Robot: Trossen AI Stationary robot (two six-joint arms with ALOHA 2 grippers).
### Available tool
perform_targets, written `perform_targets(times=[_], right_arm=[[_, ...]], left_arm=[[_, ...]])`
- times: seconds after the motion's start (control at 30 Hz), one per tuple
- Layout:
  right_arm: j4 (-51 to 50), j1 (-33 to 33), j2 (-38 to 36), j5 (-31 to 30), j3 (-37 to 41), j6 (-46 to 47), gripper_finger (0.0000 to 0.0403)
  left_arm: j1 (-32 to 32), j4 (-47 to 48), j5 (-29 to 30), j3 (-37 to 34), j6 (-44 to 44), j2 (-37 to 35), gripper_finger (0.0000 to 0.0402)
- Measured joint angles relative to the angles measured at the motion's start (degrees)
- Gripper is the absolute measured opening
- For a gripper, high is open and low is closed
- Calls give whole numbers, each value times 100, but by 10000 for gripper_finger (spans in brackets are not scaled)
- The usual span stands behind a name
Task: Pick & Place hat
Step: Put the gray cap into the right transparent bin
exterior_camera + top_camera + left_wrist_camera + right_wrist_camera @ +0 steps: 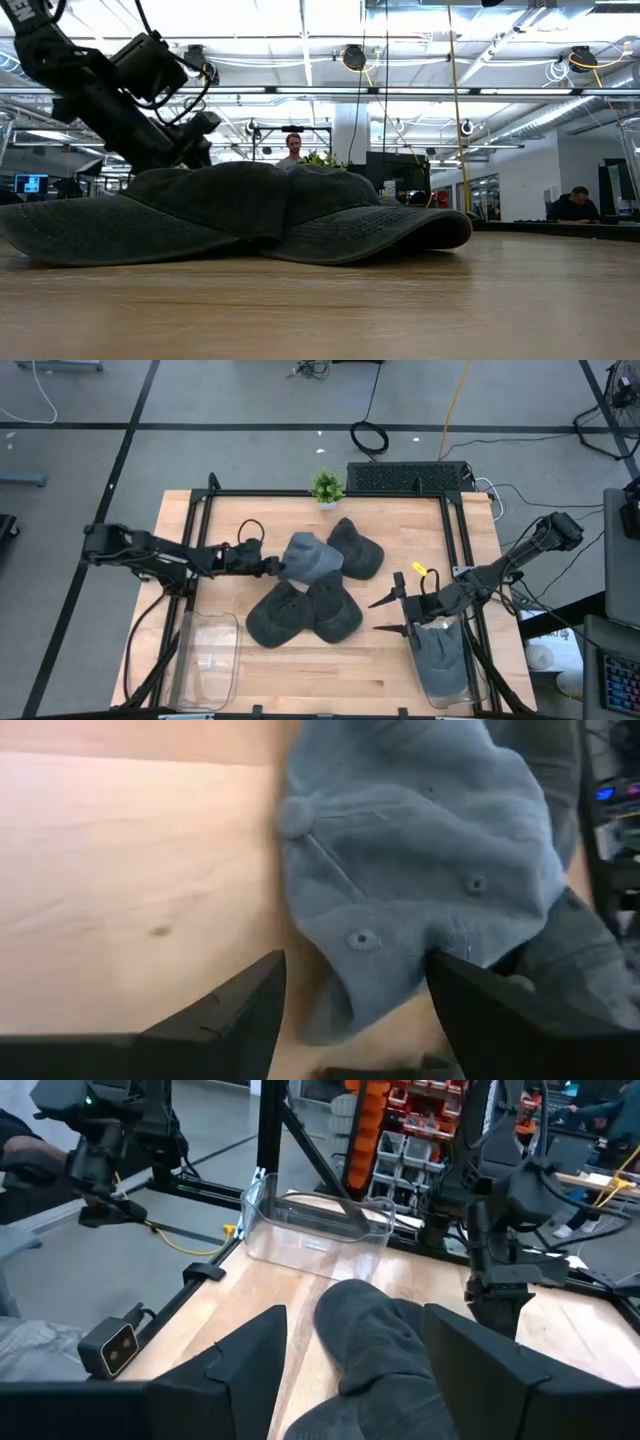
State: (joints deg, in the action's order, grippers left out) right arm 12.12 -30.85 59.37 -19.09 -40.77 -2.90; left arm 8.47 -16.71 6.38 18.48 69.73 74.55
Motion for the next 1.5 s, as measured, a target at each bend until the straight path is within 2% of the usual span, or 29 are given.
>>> perform_targets(times=[0.2, 0.47, 0.57, 0.7, 0.83, 1.07, 1.17, 1.27, 1.5], right_arm=[[-9, 0, 0, -4, 0, -80, 222], [-22, 0, 0, -7, 0, -80, 222], [-22, 0, 0, -7, 0, -80, 222], [-20, 0, 0, -7, 0, -80, 220], [-18, 0, 0, -7, 0, -85, 220], [9, 0, 0, -7, 0, -126, 220], [9, 0, 0, -7, 0, -129, 219], [9, 0, 0, -7, -4, -129, 219], [9, 2, -2, -9, -4, -148, 219]], left_arm=[[63, -1283, -416, 8, -111, 455, 253], [125, -2761, -1402, 10, -514, 572, 253], [127, -2774, -1211, 11, -260, 572, 253], [160, -2115, -557, 11, -43, 572, 253], [317, -1742, -438, 11, -268, 574, 253], [587, -1800, -686, 11, -391, 585, 253], [679, -1671, -652, 11, -410, 822, 253], [759, -1794, -899, 99, -403, 1250, 253], [792, -3171, -1678, 528, -491, 2286, 253]])
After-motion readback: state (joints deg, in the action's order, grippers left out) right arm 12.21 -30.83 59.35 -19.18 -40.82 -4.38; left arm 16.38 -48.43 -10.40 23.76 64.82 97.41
